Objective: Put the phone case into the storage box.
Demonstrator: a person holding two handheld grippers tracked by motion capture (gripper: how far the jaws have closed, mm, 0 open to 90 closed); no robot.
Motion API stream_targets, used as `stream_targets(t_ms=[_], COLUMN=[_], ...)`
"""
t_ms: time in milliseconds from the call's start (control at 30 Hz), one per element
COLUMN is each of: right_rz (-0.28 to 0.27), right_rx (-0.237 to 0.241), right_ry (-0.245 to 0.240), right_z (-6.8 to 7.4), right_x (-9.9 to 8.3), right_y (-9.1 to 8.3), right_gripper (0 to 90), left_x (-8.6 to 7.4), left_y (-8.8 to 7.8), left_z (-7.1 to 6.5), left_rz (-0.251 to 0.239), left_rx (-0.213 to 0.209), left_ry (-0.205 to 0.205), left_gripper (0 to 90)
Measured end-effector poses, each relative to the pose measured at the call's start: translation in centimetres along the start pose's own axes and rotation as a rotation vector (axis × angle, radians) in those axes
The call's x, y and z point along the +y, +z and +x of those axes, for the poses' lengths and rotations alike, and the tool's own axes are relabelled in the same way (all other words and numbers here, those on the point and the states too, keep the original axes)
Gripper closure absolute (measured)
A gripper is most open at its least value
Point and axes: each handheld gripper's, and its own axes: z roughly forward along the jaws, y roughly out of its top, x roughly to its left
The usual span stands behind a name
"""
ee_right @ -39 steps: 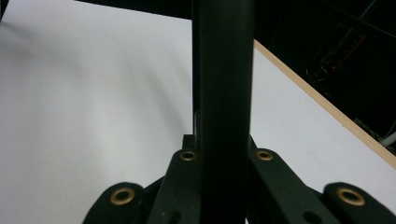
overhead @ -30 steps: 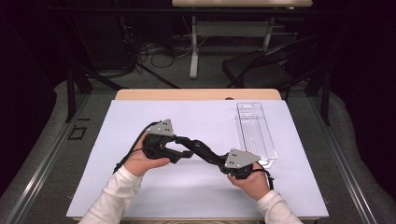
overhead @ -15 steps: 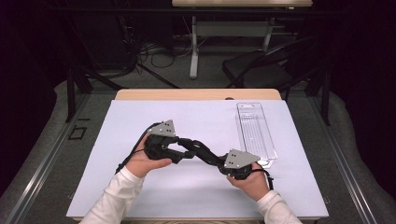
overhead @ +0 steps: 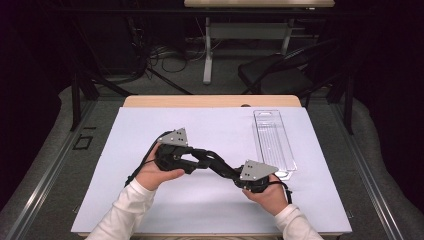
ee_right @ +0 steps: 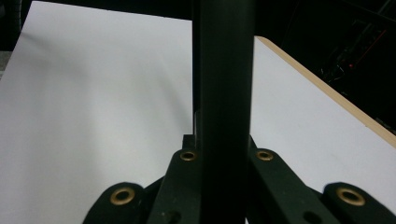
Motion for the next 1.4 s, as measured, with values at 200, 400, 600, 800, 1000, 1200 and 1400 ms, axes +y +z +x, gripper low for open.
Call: stream_targets(t_ms=[200, 400, 600, 800, 1000, 1200, 1400], right_rz=[0.001, 0.001, 0.001, 0.001, 0.007, 0.010, 0.016], right_rx=[0.003, 0.004, 0.006, 0.009, 0.009, 0.010, 0.013], right_ry=[0.002, 0.003, 0.007, 0.010, 0.010, 0.012, 0.019], right_z=[0.03, -0.02, -0.03, -0.04, -0.04, -0.04, -0.06], right_x=[-0.02, -0.04, -0.06, -0.11, -0.17, -0.20, -0.27], right_y=[0.03, 0.02, 0.00, 0.04, 0.08, 0.12, 0.20], right_gripper=[88.0, 88.0, 88.0, 88.0, 87.9, 87.7, 87.5], left_x=[0.03, 0.03, 0.01, -0.02, -0.04, -0.15, -0.26], left_y=[-0.06, -0.10, -0.15, -0.16, -0.18, -0.19, -0.10], left_z=[-0.06, -0.09, -0.10, -0.15, -0.28, -0.19, -0.02], left_rz=[-0.010, -0.015, -0.017, -0.004, -0.008, -0.013, -0.010], left_rx=[-0.006, -0.010, -0.013, -0.016, -0.017, -0.030, -0.037], left_ry=[0.005, 0.011, 0.021, 0.021, 0.019, 0.012, 0.000], left_gripper=[61.7, 65.6, 67.3, 69.9, 71.5, 73.8, 75.9])
